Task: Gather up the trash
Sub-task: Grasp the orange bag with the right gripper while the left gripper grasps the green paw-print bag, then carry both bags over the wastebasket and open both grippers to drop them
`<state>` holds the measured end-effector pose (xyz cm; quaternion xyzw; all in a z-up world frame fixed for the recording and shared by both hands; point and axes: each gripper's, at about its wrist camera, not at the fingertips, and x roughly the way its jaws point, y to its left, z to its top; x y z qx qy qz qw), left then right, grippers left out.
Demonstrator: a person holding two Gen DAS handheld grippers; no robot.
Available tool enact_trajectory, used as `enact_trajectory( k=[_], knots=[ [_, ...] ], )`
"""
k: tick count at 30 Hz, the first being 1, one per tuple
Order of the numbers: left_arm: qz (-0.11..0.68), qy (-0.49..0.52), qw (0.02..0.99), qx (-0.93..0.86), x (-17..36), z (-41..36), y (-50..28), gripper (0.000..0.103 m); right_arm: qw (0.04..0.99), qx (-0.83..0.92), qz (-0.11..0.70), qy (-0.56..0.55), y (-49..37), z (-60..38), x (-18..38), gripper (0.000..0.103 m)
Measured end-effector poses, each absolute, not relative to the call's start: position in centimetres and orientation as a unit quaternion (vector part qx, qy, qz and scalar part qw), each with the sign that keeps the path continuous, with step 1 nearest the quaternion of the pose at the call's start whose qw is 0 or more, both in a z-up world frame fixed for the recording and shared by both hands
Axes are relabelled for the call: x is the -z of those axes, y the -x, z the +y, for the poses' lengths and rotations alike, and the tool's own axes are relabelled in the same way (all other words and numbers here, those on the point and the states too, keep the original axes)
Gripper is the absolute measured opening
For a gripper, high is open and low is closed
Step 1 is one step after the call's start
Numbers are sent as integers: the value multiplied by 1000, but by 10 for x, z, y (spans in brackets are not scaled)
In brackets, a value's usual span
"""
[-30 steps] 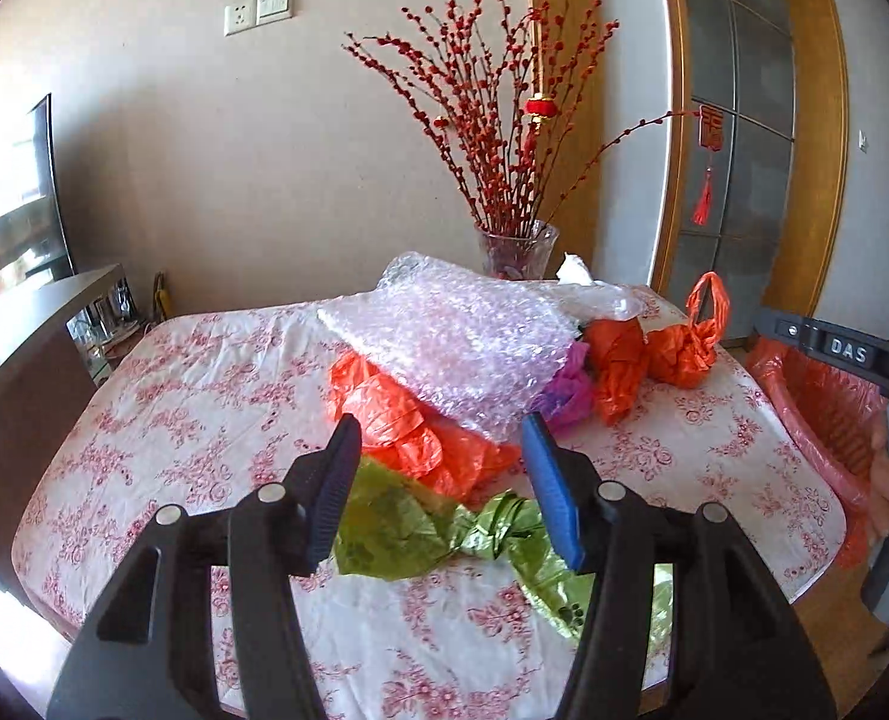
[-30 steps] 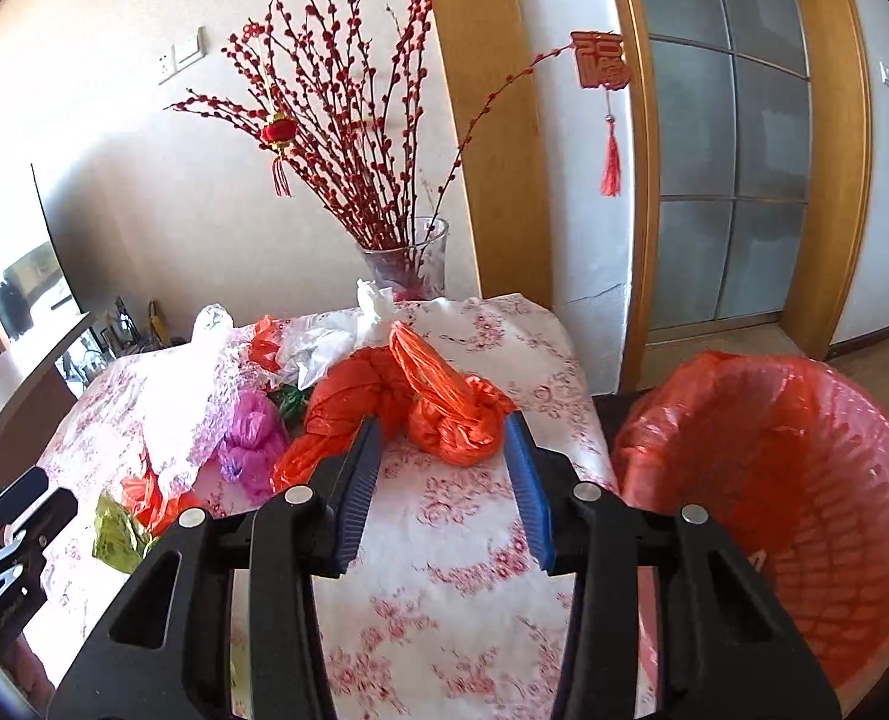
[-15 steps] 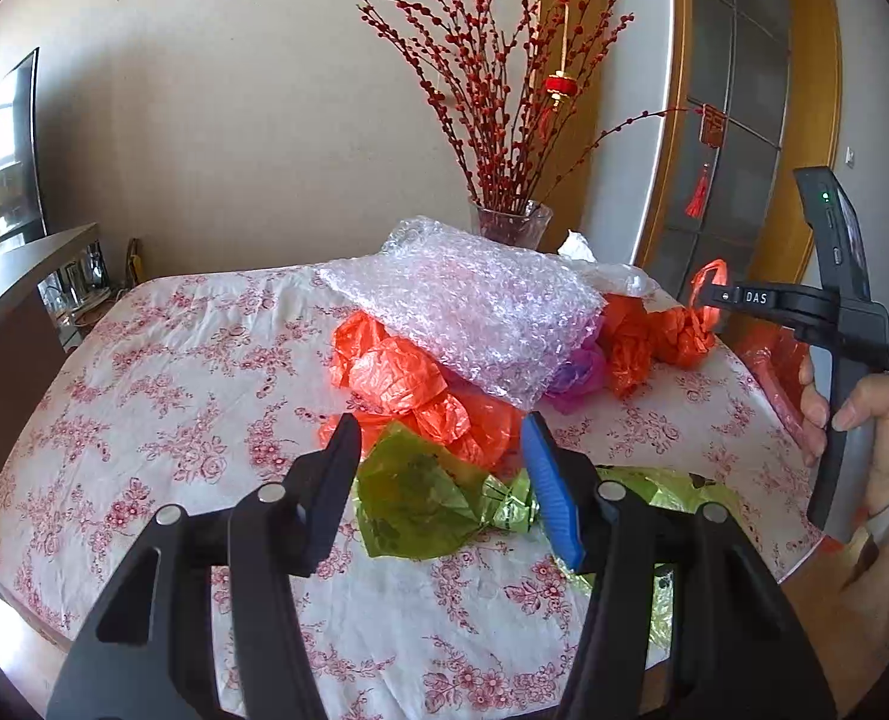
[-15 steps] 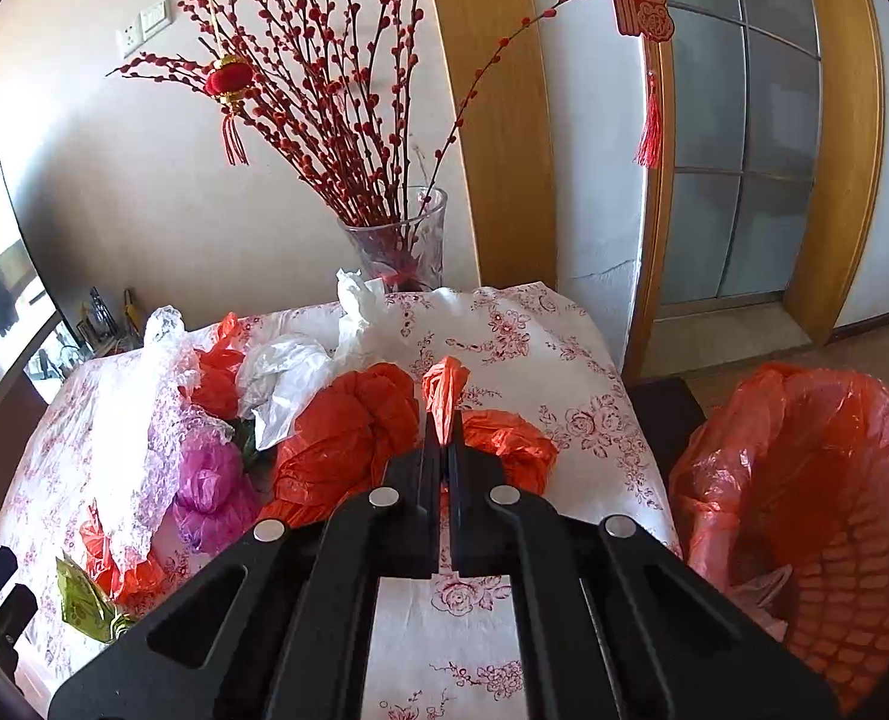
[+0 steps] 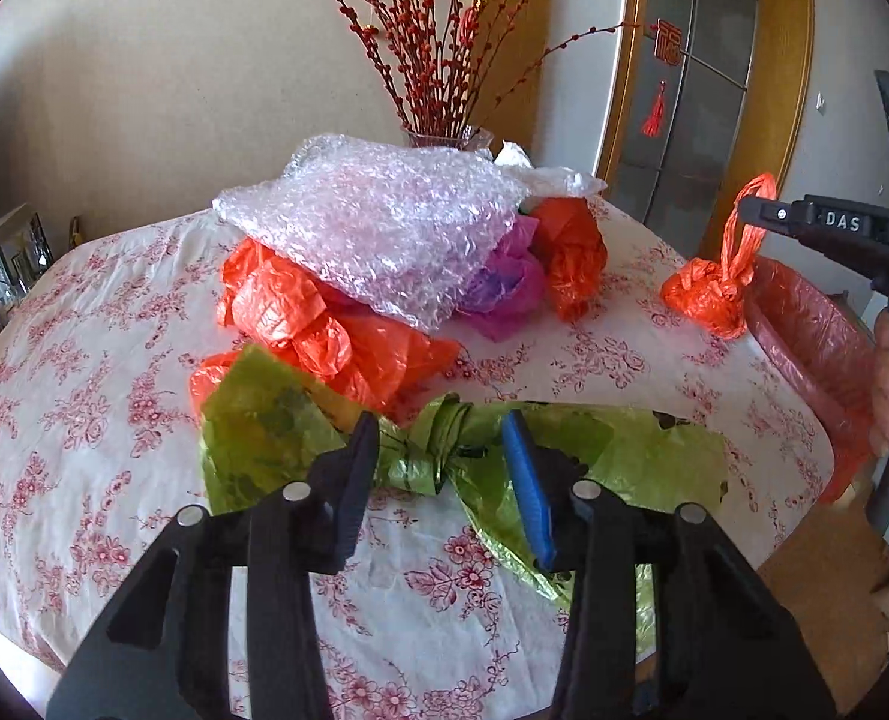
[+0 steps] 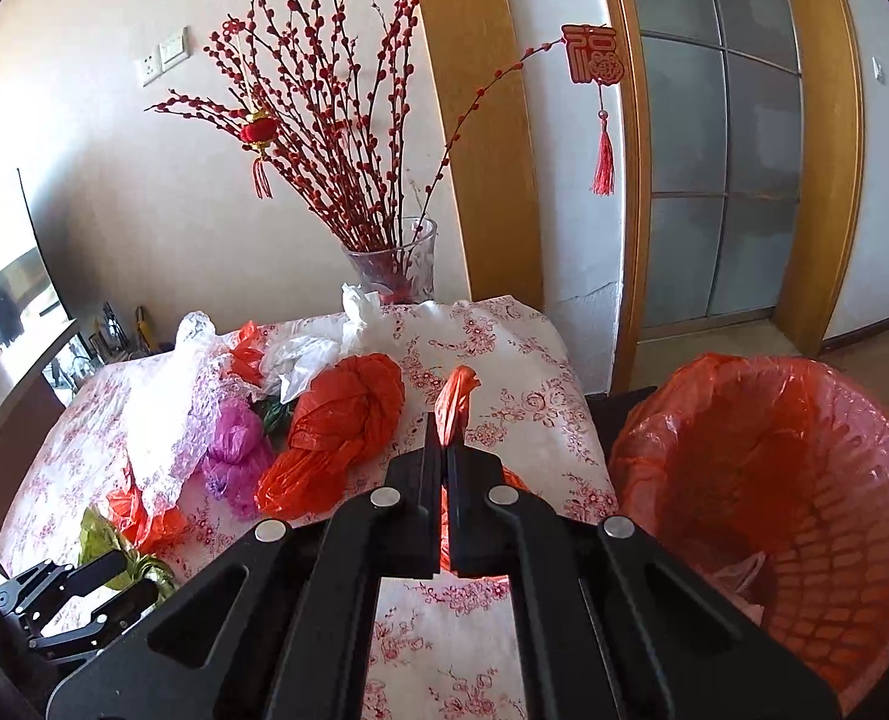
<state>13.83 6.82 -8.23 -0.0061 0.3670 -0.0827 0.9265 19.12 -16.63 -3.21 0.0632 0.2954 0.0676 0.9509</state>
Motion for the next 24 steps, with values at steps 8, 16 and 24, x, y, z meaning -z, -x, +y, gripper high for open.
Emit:
enact_trajectory(
  k=[8,16,24],
  knots=[
    [375,1,922,94,95,56,-148,14,951,-67,295,-68,-177,-174,33,2],
    [358,4,928,101,77,44,-141,11,954,-60,282,-78,-152,-192,24,2],
    [330,-6,936,125,48,11,-140,11,961,-47,258,-91,-129,-216,4,2]
  ],
)
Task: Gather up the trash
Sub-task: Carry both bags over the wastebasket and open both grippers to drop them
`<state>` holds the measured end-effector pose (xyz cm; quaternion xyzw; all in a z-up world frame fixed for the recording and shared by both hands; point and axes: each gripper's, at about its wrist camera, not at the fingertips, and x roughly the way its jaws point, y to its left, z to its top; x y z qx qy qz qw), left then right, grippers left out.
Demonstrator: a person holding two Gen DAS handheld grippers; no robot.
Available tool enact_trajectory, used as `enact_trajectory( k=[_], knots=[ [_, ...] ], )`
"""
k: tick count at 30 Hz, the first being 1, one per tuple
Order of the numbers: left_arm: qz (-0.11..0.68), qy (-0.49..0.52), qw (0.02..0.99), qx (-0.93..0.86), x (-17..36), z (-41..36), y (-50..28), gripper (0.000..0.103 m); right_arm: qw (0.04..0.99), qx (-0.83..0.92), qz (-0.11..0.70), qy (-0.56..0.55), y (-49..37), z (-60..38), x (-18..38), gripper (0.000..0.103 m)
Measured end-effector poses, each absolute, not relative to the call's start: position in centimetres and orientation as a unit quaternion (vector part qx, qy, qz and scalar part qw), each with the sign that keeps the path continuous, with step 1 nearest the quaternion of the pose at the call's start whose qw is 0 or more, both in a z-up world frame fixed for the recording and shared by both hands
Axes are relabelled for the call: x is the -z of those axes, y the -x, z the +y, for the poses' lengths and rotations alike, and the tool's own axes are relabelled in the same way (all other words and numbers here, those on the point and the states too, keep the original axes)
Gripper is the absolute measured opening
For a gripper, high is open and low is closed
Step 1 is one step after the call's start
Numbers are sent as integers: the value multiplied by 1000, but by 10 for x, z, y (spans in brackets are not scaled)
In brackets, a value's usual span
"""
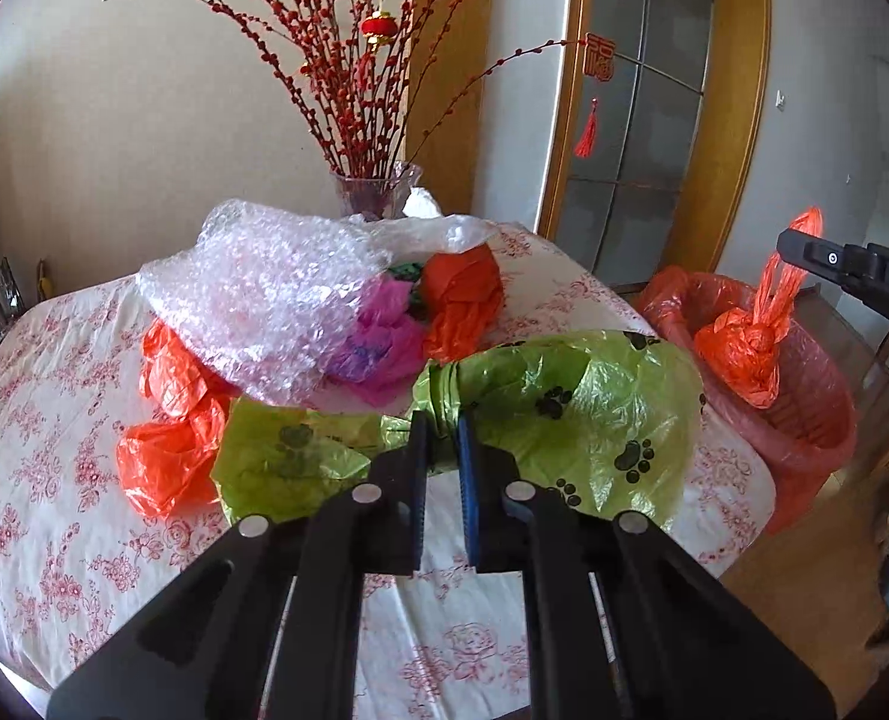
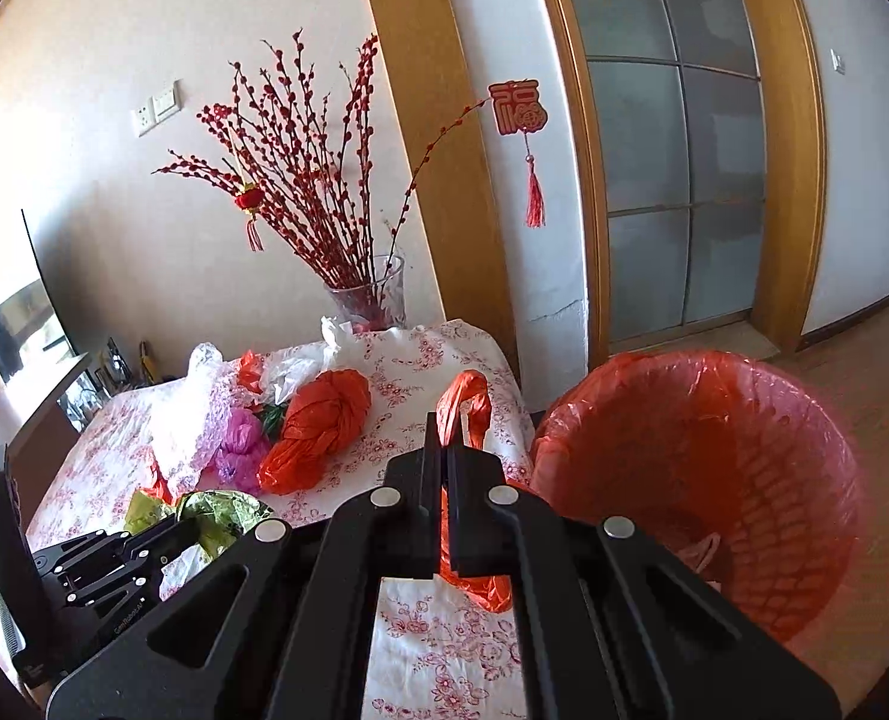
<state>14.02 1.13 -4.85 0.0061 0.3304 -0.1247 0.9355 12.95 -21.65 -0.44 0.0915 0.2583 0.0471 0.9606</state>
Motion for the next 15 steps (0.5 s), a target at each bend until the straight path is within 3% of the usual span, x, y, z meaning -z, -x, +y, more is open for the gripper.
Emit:
enact_trajectory(
  k=[15],
  knots=[
    [309,-23,933,180,19,-57,-153,11,967,-4,229,-114,-99,-270,-12,2]
  ],
)
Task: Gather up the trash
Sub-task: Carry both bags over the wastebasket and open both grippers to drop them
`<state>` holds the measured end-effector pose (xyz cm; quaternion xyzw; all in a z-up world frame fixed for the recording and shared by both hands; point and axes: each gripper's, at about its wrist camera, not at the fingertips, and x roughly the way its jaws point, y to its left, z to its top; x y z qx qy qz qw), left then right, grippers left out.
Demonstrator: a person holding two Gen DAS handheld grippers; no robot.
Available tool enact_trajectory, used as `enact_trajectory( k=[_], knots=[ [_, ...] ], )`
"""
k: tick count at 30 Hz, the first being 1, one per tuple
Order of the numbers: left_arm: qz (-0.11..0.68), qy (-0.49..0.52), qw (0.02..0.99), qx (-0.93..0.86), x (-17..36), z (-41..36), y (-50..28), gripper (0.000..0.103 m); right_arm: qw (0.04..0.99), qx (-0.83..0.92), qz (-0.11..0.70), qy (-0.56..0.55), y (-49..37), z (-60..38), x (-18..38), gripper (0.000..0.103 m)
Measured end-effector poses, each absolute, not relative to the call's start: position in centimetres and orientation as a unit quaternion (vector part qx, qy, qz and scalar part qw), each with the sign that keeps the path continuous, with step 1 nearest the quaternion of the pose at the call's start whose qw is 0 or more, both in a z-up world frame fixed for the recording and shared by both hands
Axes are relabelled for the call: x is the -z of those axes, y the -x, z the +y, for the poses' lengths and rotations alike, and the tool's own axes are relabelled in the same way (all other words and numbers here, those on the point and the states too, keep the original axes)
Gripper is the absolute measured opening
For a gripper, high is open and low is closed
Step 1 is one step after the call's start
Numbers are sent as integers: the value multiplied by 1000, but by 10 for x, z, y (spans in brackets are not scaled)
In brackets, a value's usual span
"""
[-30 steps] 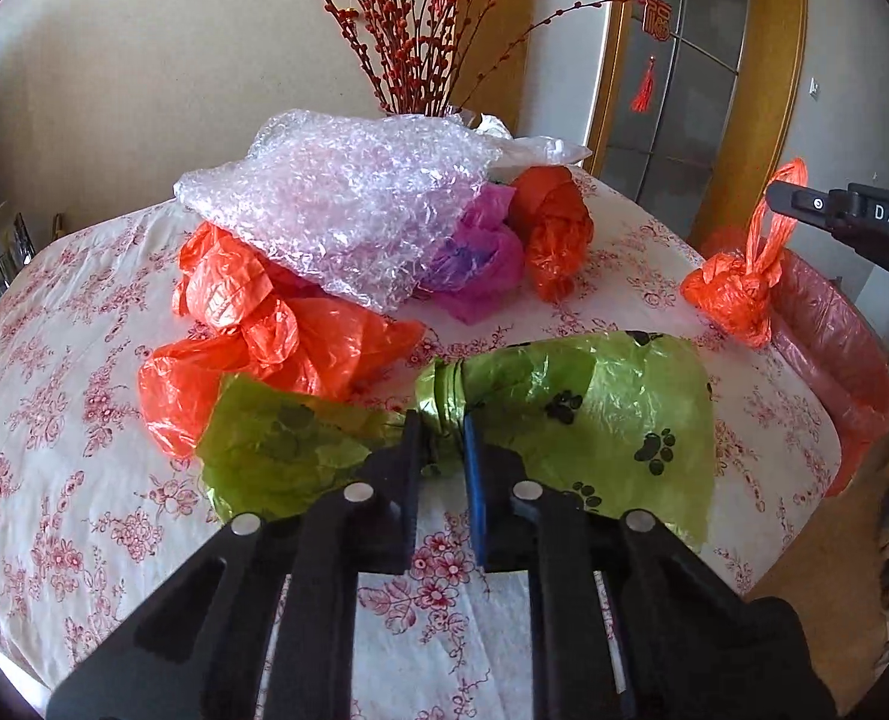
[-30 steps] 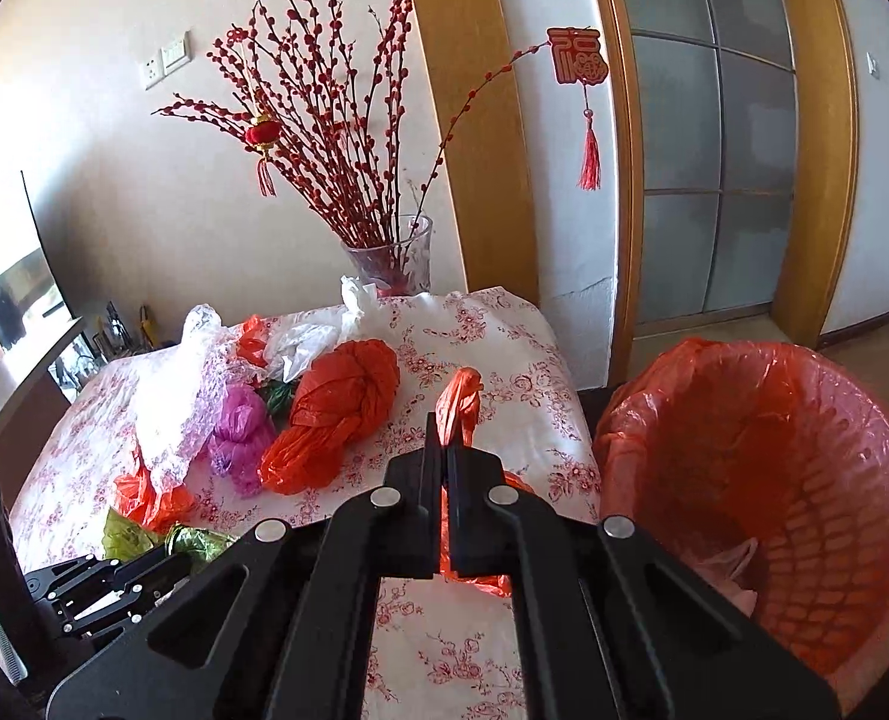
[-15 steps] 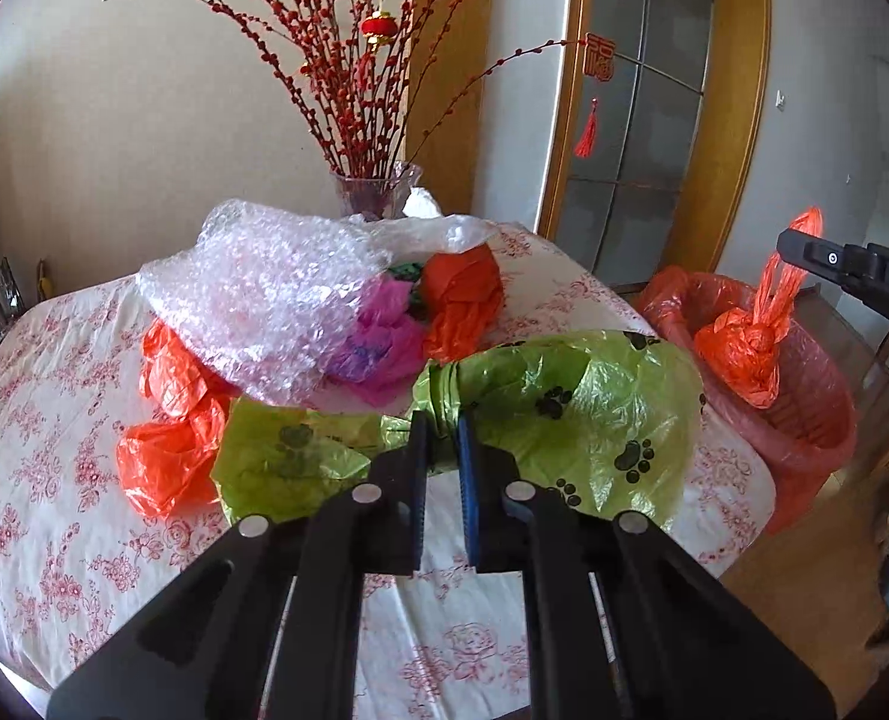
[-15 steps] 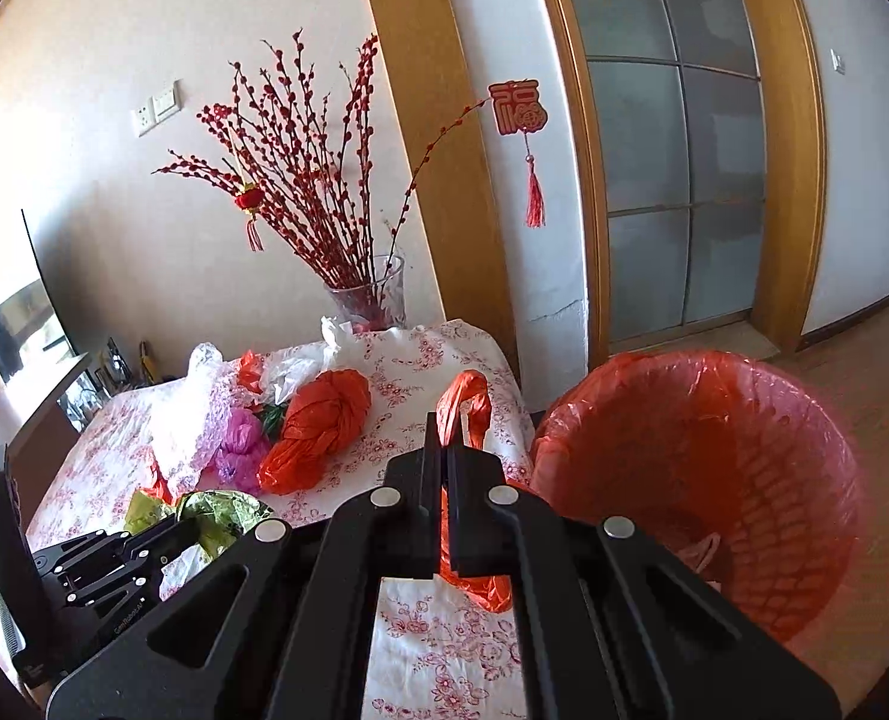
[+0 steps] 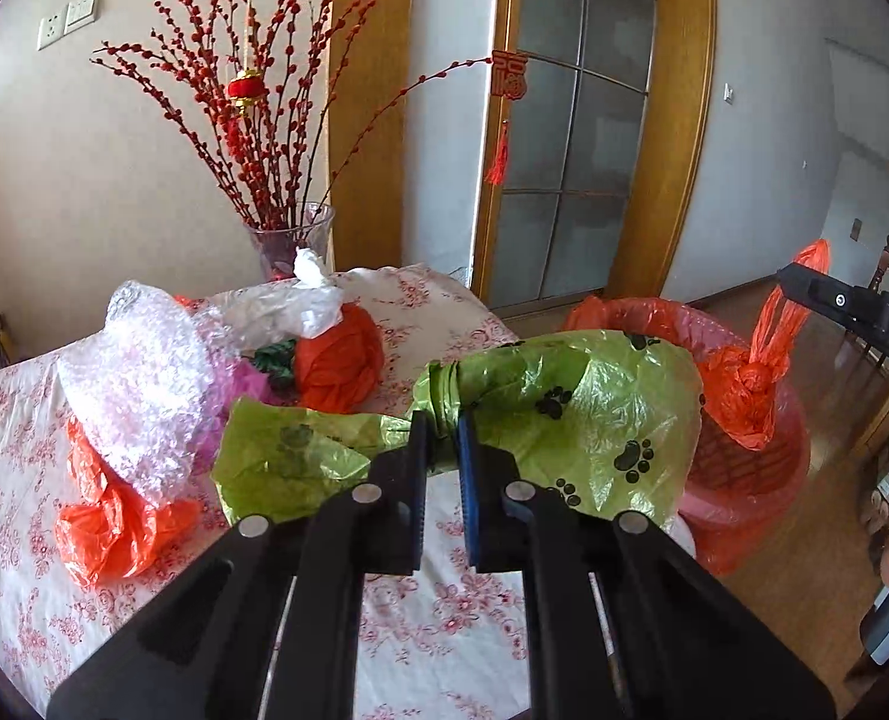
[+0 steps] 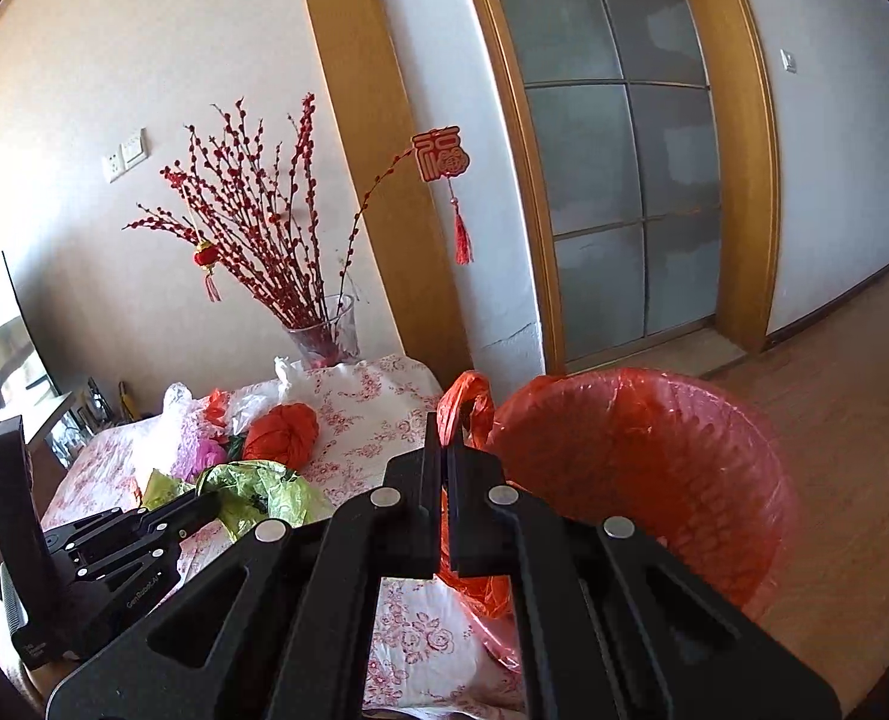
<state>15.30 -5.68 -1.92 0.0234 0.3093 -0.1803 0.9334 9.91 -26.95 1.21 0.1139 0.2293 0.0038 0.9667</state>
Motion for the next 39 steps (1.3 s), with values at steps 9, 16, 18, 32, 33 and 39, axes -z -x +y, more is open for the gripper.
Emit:
enact_trajectory(
  k=[9,16,18,32,33,39],
  knots=[
    [309,-26,926,217,12,-95,-162,11,967,26,219,-128,-93,-304,-14,2],
    [307,-35,920,242,8,-125,-168,11,967,47,211,-135,-90,-327,-16,2],
    [305,-41,919,248,7,-136,-169,11,967,53,209,-138,-91,-333,-17,2],
    [316,-40,904,285,13,-188,-184,11,965,81,193,-156,-97,-369,-23,2],
    [318,-38,903,287,14,-190,-185,11,965,82,193,-157,-100,-368,-22,2],
    [329,-30,895,300,19,-209,-197,12,963,85,191,-173,-109,-382,-24,2]
  ],
)
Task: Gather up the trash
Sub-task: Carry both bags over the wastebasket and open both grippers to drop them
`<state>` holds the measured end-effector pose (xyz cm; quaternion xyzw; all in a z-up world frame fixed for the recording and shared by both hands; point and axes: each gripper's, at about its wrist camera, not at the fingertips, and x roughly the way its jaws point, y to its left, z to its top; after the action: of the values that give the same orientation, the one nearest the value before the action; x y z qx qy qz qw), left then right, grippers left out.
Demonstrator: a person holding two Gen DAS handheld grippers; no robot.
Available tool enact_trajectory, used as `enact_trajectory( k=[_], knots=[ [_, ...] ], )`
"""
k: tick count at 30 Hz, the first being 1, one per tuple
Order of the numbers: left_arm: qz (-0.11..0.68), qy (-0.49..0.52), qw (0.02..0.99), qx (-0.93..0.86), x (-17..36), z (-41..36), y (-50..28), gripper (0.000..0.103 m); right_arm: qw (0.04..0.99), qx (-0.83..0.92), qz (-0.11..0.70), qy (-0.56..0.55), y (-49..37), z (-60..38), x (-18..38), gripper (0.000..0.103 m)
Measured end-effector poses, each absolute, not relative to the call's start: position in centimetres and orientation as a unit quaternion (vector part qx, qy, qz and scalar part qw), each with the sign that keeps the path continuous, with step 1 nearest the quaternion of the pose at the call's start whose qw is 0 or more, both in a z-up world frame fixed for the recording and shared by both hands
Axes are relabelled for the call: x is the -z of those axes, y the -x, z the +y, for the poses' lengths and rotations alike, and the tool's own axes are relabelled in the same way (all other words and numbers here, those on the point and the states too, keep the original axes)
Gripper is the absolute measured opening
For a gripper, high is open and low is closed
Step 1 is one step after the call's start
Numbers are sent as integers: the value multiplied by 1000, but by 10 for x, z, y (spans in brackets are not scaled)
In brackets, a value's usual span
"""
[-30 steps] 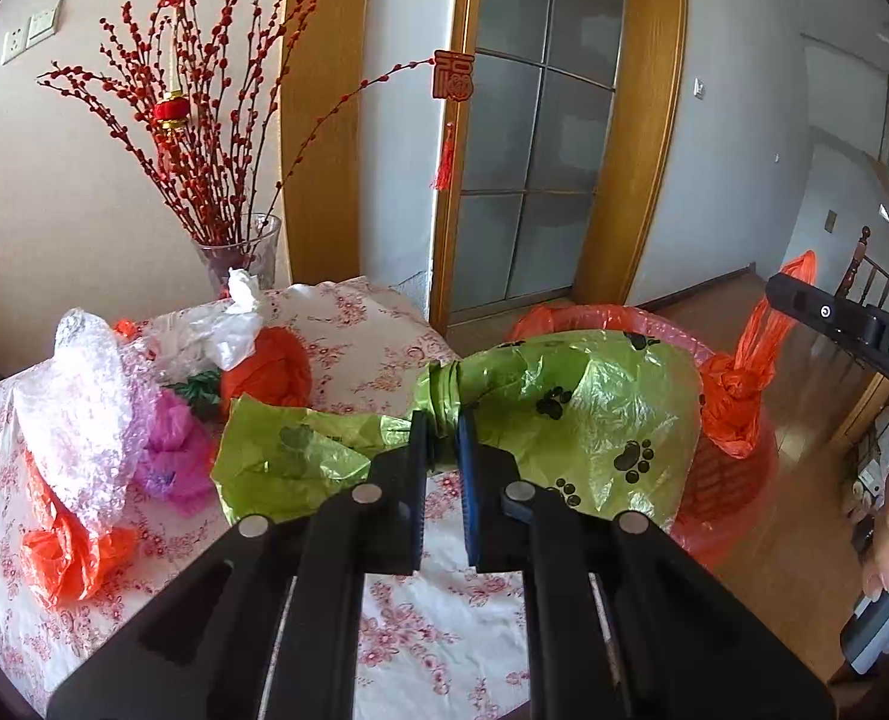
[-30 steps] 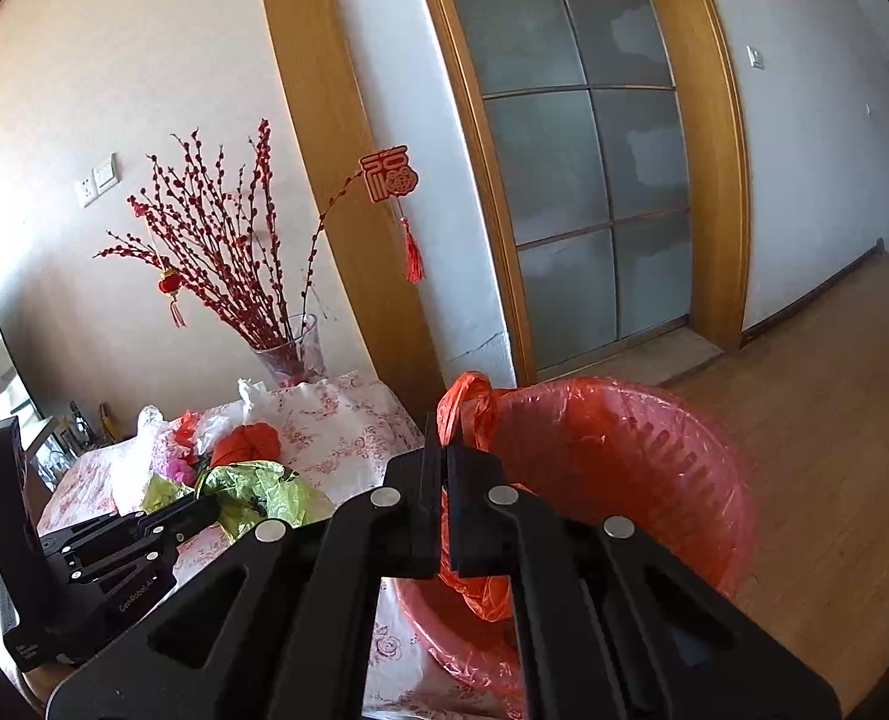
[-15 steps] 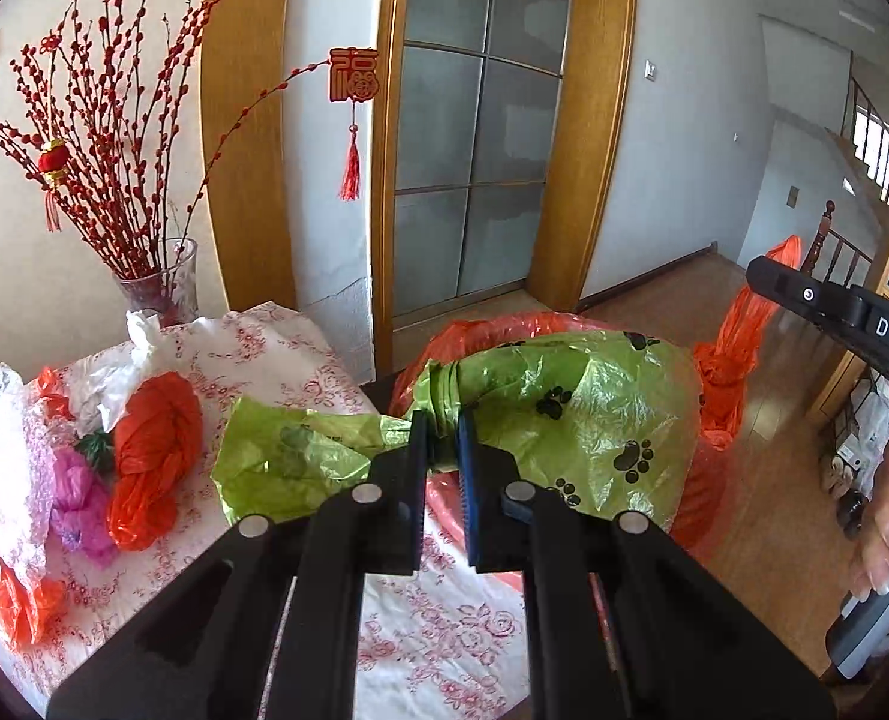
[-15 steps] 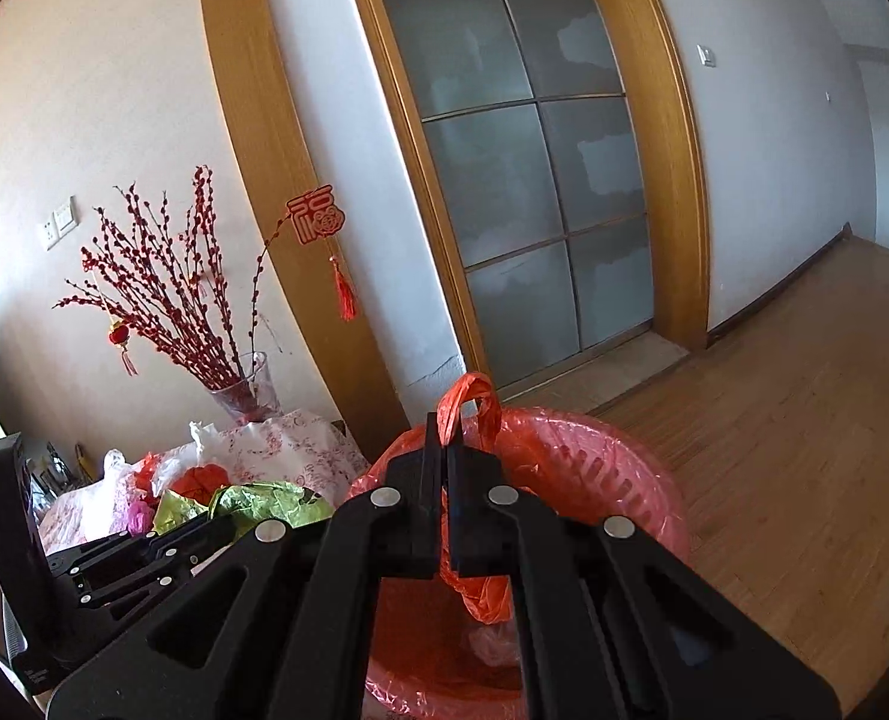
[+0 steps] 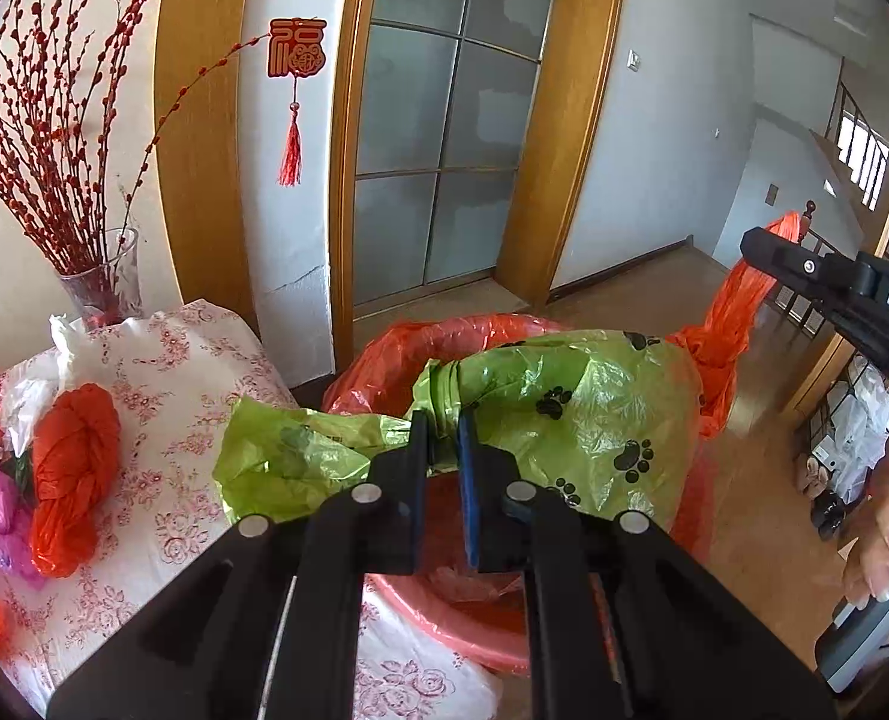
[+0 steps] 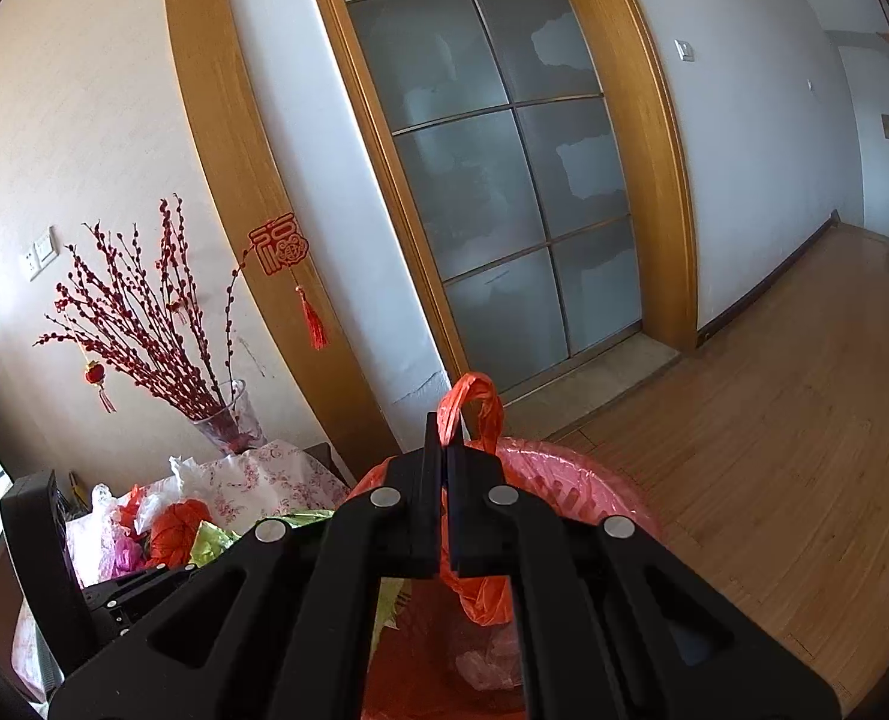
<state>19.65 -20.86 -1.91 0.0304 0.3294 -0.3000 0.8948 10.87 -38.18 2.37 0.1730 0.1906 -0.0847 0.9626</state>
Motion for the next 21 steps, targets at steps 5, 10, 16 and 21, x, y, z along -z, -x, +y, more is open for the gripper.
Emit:
enact_trajectory(
  k=[5,10,16,21],
  knots=[
    [331,-34,892,307,24,-220,-201,18,959,83,200,-183,-117,-390,-19,7],
    [332,-39,896,292,29,-213,-202,34,956,90,211,-182,-115,-391,-6,42],
    [329,-35,909,253,31,-183,-204,36,955,93,227,-166,-110,-389,2,42],
    [325,-21,918,226,27,-155,-205,36,946,84,286,-126,-122,-378,8,42]
  ],
)
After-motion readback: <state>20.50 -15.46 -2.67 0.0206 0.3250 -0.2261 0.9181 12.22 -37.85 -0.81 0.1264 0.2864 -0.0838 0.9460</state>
